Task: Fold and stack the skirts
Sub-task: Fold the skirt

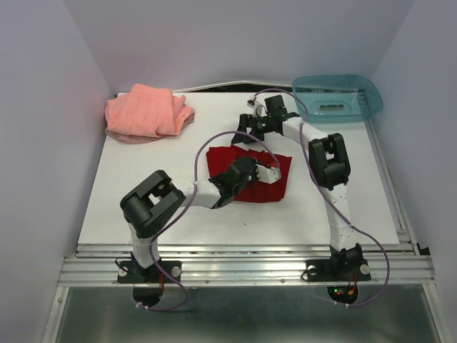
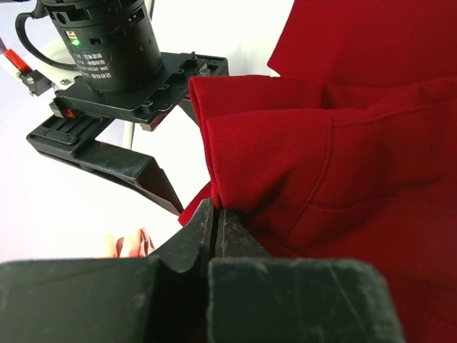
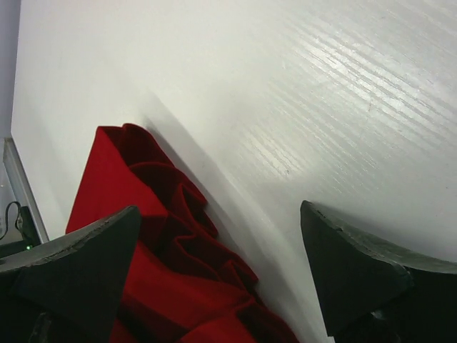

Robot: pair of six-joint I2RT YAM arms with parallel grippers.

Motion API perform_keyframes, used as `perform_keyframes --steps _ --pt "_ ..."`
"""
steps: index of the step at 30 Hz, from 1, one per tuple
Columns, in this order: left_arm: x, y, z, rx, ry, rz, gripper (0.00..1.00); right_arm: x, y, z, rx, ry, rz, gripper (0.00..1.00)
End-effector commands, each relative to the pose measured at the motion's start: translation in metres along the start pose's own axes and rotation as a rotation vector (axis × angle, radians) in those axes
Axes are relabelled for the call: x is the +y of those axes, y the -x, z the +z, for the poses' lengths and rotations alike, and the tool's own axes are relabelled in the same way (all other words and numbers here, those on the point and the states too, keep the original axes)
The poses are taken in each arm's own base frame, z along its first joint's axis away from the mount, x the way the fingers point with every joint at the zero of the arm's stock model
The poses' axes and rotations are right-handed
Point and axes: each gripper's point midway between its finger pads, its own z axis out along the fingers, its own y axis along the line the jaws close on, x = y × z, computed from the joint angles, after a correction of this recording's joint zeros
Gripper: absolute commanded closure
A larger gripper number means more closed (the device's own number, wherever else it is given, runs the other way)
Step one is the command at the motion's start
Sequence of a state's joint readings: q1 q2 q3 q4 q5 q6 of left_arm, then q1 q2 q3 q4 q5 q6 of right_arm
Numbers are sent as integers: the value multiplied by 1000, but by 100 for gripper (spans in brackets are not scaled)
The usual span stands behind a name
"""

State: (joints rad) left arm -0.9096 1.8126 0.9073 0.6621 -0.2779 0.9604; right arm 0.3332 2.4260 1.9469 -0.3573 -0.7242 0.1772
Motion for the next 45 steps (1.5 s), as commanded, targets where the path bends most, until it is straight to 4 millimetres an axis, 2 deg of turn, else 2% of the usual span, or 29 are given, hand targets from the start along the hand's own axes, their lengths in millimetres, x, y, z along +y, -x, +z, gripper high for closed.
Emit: perform_keyframes --steps 1,4,5,6,7,8,12,14,15,17,20,21,25,26,27,30,31,32,33,34,37,38,39,40,41,42,43,44,45 --pt "9 8 5 -30 53 -7 97 -58 -33 2 54 -168 131 0" --pt "10 12 8 -43 57 -1 95 -38 -1 -13 -22 -71 179 0" --pt "9 12 10 -44 54 5 95 -38 9 -20 -48 -55 190 0" --pt "10 13 13 -45 55 15 93 -27 26 -24 -86 -28 190 0" --pt "10 12 15 -42 56 17 92 -30 30 -30 -101 -18 204 0" --pt "14 15 18 -48 64 14 92 -22 46 -39 -129 17 188 0" --pt "13 9 31 -43 22 7 90 -9 71 -56 -175 61 184 0" --pt "13 9 37 -56 -17 5 82 1 79 -64 -193 72 164 0" --pt "6 9 40 -63 -58 7 74 -2 82 -70 -205 64 165 0" --pt "4 3 44 -41 -91 -6 66 2 91 -83 -235 54 152 0" --pt "15 3 49 -38 -97 -43 56 1 108 -108 -289 38 134 0" --pt "28 8 51 -50 -87 -63 53 6 114 -112 -302 42 122 0" --pt "65 23 48 -81 -66 -106 43 2 142 -154 -391 18 107 0" --pt "69 25 46 -75 -81 -112 41 3 146 -162 -405 18 105 0" --pt "88 37 46 -101 -58 -126 33 2 154 -177 -435 12 95 0" --pt "116 42 41 -97 -54 -175 32 5 162 -199 -473 -1 74 0" --pt "139 54 39 -118 -20 -194 31 10 167 -213 -493 -5 46 0" --pt "144 49 37 -92 -33 -224 31 13 164 -215 -489 -6 45 0" --pt "166 60 32 -107 -6 -251 31 13 164 -224 -500 -11 34 0" --pt "164 61 25 -113 -60 -281 31 26 164 -238 -508 7 -1 0" --pt "182 67 0 -162 -151 -462 33 40 143 -240 -465 45 -22 0" --pt "174 62 -9 -147 -211 -524 34 62 137 -250 -452 97 -45 1" --pt "168 59 -24 -165 -307 -650 36 60 116 -241 -410 124 -8 3" --pt "163 56 -31 -170 -355 -722 38 65 106 -241 -392 148 -6 5" --pt "158 54 -38 -179 -405 -795 38 81 97 -249 -382 177 -26 7" --pt "143 45 -50 -168 -500 -948 39 80 75 -236 -335 184 1 7" --pt "135 42 -54 -163 -536 -1023 39 89 61 -233 -306 160 -18 7" --pt "109 29 -59 -119 -607 -1106 39 90 50 -228 -284 147 -19 7" --pt "100 28 -68 -117 -672 -1196 38 90 40 -223 -263 133 -32 6"
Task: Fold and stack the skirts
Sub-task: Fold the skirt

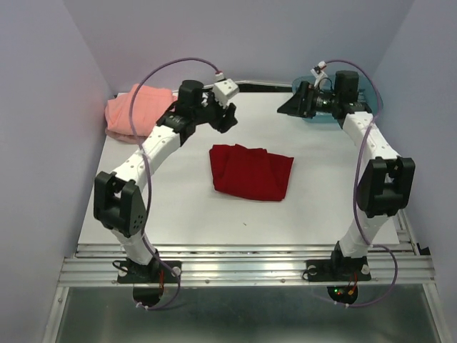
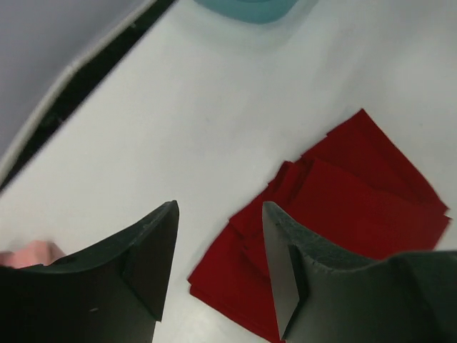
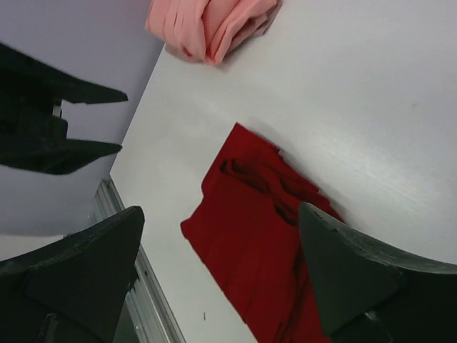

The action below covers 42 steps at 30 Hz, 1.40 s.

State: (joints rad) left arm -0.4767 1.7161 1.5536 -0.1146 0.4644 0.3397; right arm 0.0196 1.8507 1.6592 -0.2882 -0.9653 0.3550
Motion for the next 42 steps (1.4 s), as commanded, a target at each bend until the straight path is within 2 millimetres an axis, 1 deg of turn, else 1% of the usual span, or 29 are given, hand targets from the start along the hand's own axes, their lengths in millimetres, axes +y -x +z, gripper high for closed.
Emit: perform_keyframes --steps 1,2,3,4,6,9,10,11,12,13,14,16,17,18,20,22,23,25,26,29,32,34,35,36,37,38,39,41,42 --pt "-65 -51 -24 100 -299 -501 37 13 -66 5 140 27 -31 6" --pt "-69 -59 -25 106 -303 -528 36 8 -75 6 151 -6 -35 6" --pt "-75 -78 -26 131 -292 -556 35 10 -88 10 181 -11 -47 5" --pt "-75 -77 -24 106 -290 -563 34 0 -102 12 210 -49 -61 5" --pt "-78 -90 -21 127 -296 -588 34 -11 -112 17 230 -82 -52 4" --pt "-74 -88 -11 117 -301 -604 28 -35 -115 26 235 -141 -27 4" --pt "-74 -96 -5 135 -304 -628 23 -41 -115 30 238 -148 -20 6" --pt "-73 -95 -1 131 -306 -640 17 -58 -115 39 239 -188 17 9" --pt "-70 -104 6 148 -289 -660 9 -66 -116 44 242 -200 28 13" --pt "-68 -104 9 142 -280 -667 8 -77 -123 51 260 -205 75 14" --pt "-65 -111 13 156 -257 -680 1 -80 -118 57 248 -202 80 14" --pt "-63 -117 16 167 -240 -692 1 -83 -117 64 238 -187 113 14" --pt "-62 -120 18 169 -229 -695 2 -90 -120 69 239 -189 134 14" --pt "-61 -124 20 177 -220 -700 2 -93 -116 73 225 -185 132 16" --pt "-59 -133 22 196 -190 -708 8 -96 -104 81 191 -186 142 22" --pt "-55 -141 22 210 -155 -705 13 -110 -101 92 167 -190 152 32" --pt "-55 -142 22 213 -149 -703 14 -109 -91 98 142 -174 156 34" --pt "-53 -142 20 211 -131 -695 15 -117 -97 107 141 -154 201 41" --pt "-51 -142 19 209 -120 -694 15 -118 -94 110 124 -143 196 43" --pt "-48 -138 13 198 -91 -672 12 -122 -102 115 121 -117 228 42" --pt "-43 -135 9 195 -58 -651 7 -115 -91 119 70 -70 213 41" --pt "-40 -138 12 208 -48 -649 7 -115 -91 120 66 -60 230 41" --pt "-40 -140 14 213 -47 -650 8 -117 -96 123 78 -46 238 41" --pt "-38 -137 17 213 -43 -648 8 -113 -96 127 84 -29 232 41" --pt "-40 -143 21 230 -47 -658 10 -116 -101 130 97 -19 239 42" --pt "-40 -145 24 235 -53 -663 11 -116 -98 130 94 -17 233 43" --pt "-41 -146 26 240 -56 -663 12 -114 -108 135 118 -1 239 44" --pt "-46 -143 32 236 -91 -658 19 -110 -122 143 155 23 237 46" --pt "-48 -142 33 236 -102 -655 21 -111 -125 144 163 26 241 46"
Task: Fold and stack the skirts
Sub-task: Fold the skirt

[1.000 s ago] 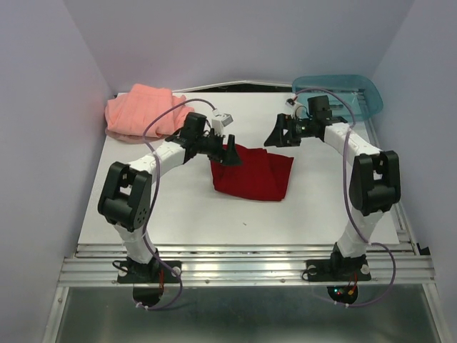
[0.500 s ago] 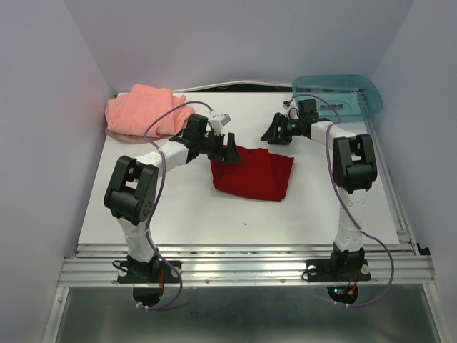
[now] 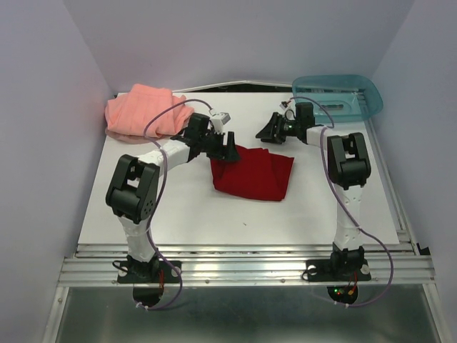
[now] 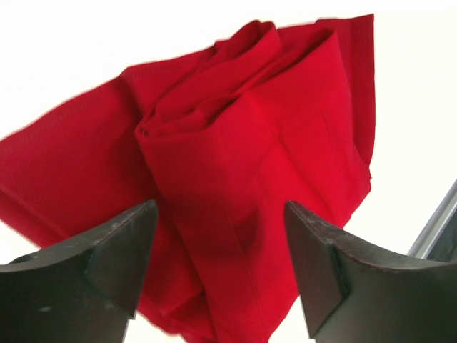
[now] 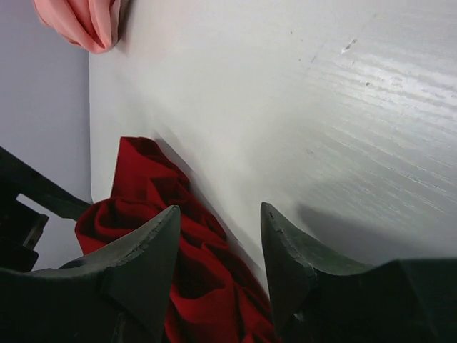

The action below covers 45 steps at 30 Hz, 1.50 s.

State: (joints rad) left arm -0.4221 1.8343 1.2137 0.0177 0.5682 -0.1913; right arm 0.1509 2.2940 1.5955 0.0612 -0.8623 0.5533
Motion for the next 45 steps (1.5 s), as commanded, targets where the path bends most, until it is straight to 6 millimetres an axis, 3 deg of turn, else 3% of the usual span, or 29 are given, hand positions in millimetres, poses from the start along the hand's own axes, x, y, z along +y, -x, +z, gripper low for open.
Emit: perform_keyframes --steps 1,5,9,12,13,17,28,34,36,38,40,43,45 --pt "-20 19 7 -22 -72 61 26 14 -13 20 54 87 -43 48" --pt "-27 19 12 -15 -111 76 39 4 -31 31 122 111 -12 58" --pt "-34 20 11 -15 -150 90 56 -3 -45 40 168 131 15 75" --pt "-42 25 8 -28 -174 122 71 -3 -56 44 200 156 25 81" --pt "-45 28 5 -40 -178 138 84 0 -61 47 215 165 24 85" --pt "-56 39 -2 -86 -204 202 99 6 -77 51 259 208 29 89" --pt "-32 38 33 -108 -186 222 100 15 -95 51 332 276 19 91" --pt "-7 31 63 -76 -159 208 100 18 -100 52 351 280 14 91" --pt "4 19 75 -41 -140 168 100 20 -101 55 354 278 5 91" --pt "14 8 84 -5 -124 112 100 21 -95 57 332 265 -26 90" --pt "20 -4 88 27 -116 63 100 18 -75 58 266 201 -60 85" --pt "30 -37 90 97 -91 -27 100 9 -17 45 116 105 -91 58" --pt "30 -47 90 120 -90 -62 100 9 34 27 -12 46 -138 54"
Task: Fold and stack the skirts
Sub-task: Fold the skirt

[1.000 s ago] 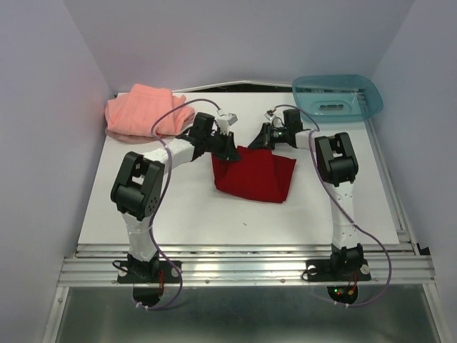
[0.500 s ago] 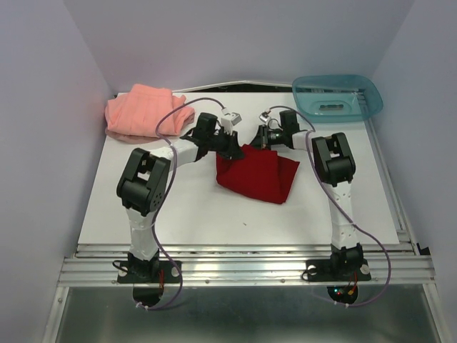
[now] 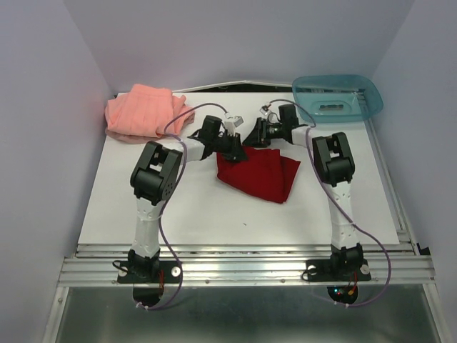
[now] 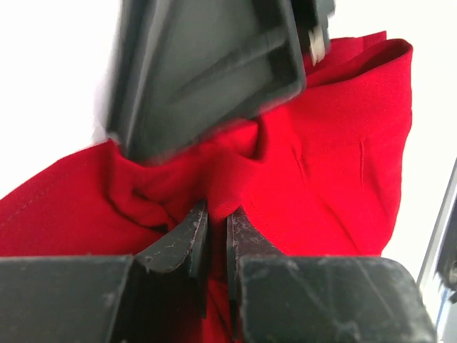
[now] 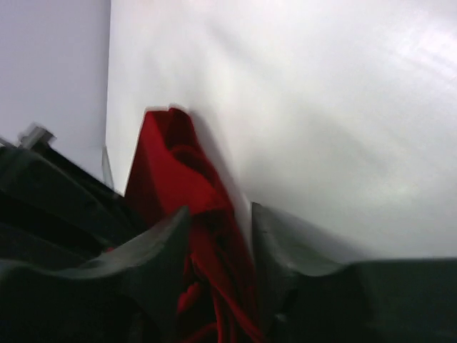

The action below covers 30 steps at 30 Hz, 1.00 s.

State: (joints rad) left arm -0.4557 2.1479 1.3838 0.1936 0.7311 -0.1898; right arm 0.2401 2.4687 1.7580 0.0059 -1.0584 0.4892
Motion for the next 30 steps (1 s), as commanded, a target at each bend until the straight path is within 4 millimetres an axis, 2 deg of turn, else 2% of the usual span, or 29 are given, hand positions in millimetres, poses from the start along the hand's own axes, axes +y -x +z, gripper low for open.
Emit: perform_keyframes --steps 1,2,4,5,7,8,9,11,12,13,15,16,17,19,20,21,22,25,26,27,30 --pt "30 -46 7 87 98 -120 100 -7 89 -47 -246 -176 -115 47" --pt "33 -51 6 99 111 -141 100 1 106 -60 -292 -195 -146 35" --pt "35 -55 7 110 121 -163 100 19 141 -93 -386 -223 -207 27" --pt "35 -55 8 110 121 -164 100 27 150 -104 -412 -231 -231 24" --pt "36 -55 10 121 126 -191 100 46 150 -120 -405 -217 -252 23" --pt "38 -56 11 135 134 -210 100 68 150 -134 -404 -211 -276 23" --pt "39 -56 11 138 139 -234 100 85 142 -137 -374 -173 -292 24" --pt "41 -59 12 141 159 -260 100 104 117 -139 -314 -119 -243 25" --pt "42 -60 11 140 166 -268 100 137 103 -143 -282 -57 -244 26" --pt "43 -62 11 140 179 -291 100 129 78 -139 -241 -34 -168 26" --pt "43 -63 10 141 180 -303 100 147 49 -128 -187 39 -140 27" --pt "43 -64 10 142 184 -307 100 164 35 -130 -165 73 -159 28" --pt "43 -61 9 134 192 -307 100 157 12 -122 -125 82 -122 30" --pt "43 -60 8 131 199 -308 100 165 -15 -107 -56 113 -114 30" --pt "42 -58 6 124 203 -306 100 157 -30 -100 -26 108 -81 31" --pt "42 -58 6 125 204 -305 100 153 -38 -95 -15 106 -71 31" --pt "41 -58 5 125 207 -305 100 148 -42 -90 -12 96 -57 31" --pt "40 -56 2 118 203 -287 100 113 -48 -78 -35 43 -20 36" --pt "40 -55 2 112 202 -278 100 91 -51 -75 -34 18 15 37" --pt "39 -54 1 110 202 -271 100 80 -53 -71 -33 -2 23 38" --pt "36 -50 -2 99 185 -261 98 28 -43 -74 -123 -124 24 43"
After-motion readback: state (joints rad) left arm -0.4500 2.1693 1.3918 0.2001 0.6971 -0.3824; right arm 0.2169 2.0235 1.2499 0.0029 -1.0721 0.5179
